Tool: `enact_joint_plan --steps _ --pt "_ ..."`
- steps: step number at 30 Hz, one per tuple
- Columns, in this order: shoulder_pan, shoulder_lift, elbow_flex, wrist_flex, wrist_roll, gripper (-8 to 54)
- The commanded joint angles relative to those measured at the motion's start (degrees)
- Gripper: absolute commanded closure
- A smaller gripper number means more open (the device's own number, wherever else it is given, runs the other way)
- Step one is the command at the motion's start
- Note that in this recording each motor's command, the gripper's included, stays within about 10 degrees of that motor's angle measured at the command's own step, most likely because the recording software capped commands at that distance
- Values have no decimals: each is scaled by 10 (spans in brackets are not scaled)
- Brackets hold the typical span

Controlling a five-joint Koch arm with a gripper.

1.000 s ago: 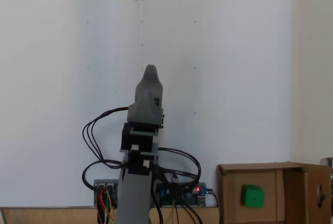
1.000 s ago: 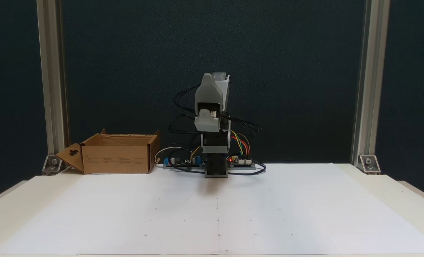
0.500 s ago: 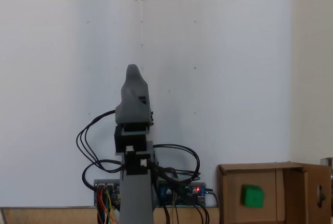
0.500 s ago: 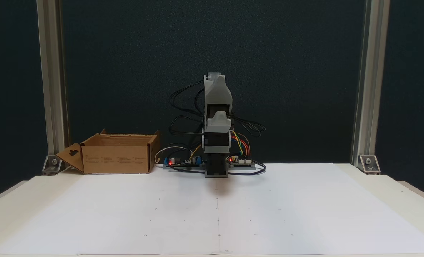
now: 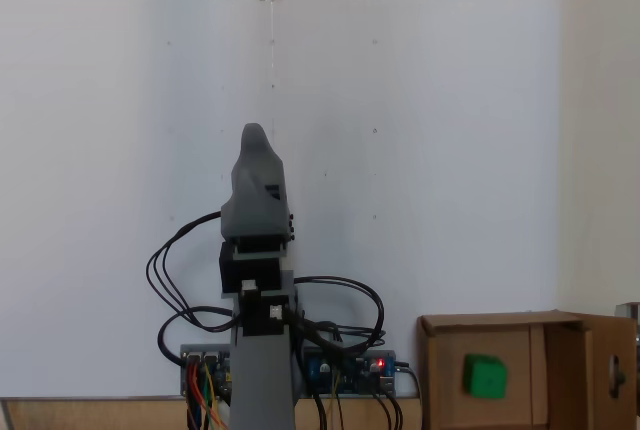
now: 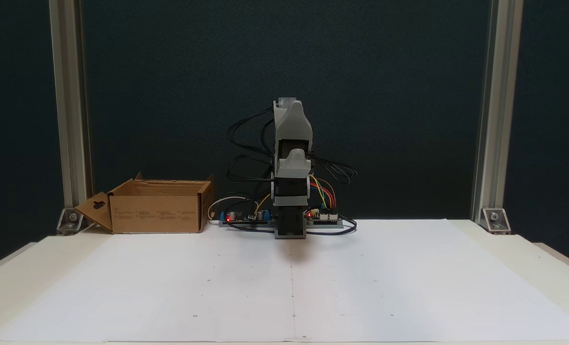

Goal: Grasp a green dice and put it in the bin.

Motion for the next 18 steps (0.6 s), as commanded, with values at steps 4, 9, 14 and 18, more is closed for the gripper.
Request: enact_joint_plan --steps 4,9,14,18 --pt "-2 59 -11 -53 -28 8" --pt "0 59 -11 -53 -28 8" --pt "2 59 -5 -53 -28 8" --pt "1 59 -5 -53 -28 8"
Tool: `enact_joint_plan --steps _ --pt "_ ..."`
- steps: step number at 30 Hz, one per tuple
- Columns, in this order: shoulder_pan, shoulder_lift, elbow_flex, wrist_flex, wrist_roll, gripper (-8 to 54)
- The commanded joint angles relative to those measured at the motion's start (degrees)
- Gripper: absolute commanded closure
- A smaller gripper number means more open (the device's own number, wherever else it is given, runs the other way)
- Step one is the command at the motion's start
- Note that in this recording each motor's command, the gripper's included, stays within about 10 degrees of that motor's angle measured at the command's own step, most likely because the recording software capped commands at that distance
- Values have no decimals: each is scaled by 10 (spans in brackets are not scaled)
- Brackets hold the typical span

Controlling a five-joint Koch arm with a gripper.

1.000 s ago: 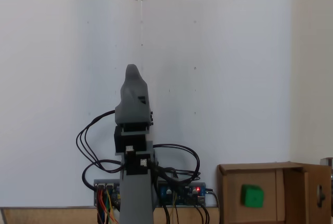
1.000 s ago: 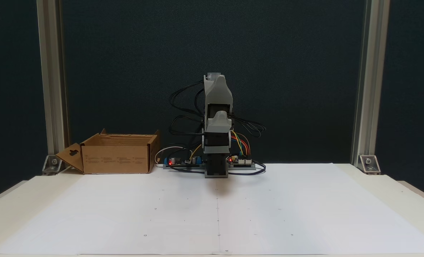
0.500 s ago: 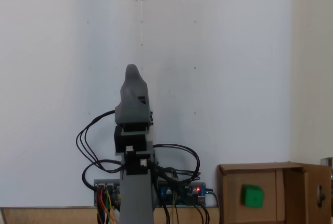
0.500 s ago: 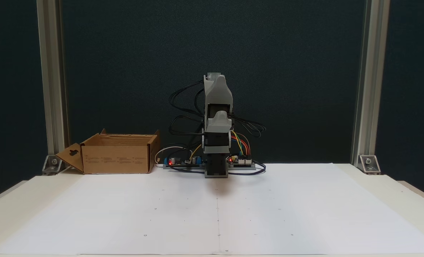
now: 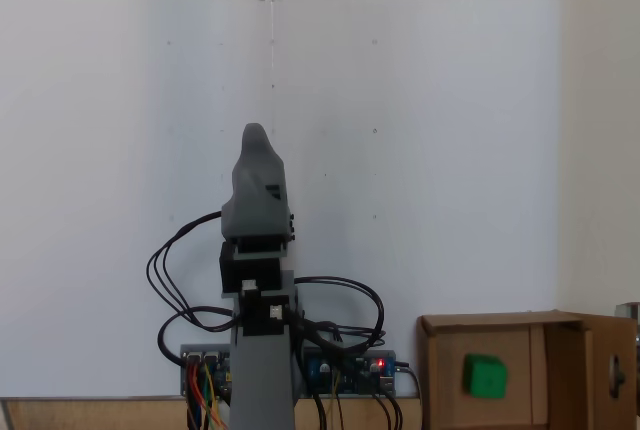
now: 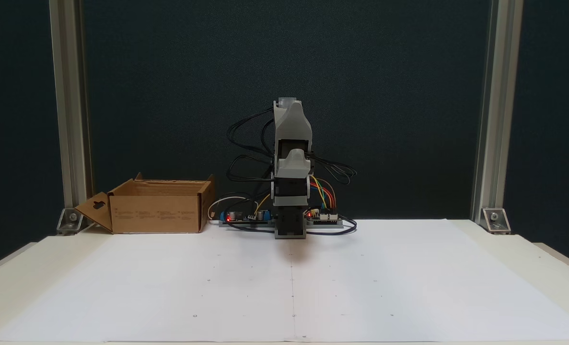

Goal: Grasp a green dice and put it in the bin.

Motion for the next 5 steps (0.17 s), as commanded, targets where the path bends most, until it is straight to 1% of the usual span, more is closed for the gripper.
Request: enact_joint_plan --steps 1,5 --pt "0 59 -5 -53 -28 8" --pt "0 59 -5 -53 -28 8"
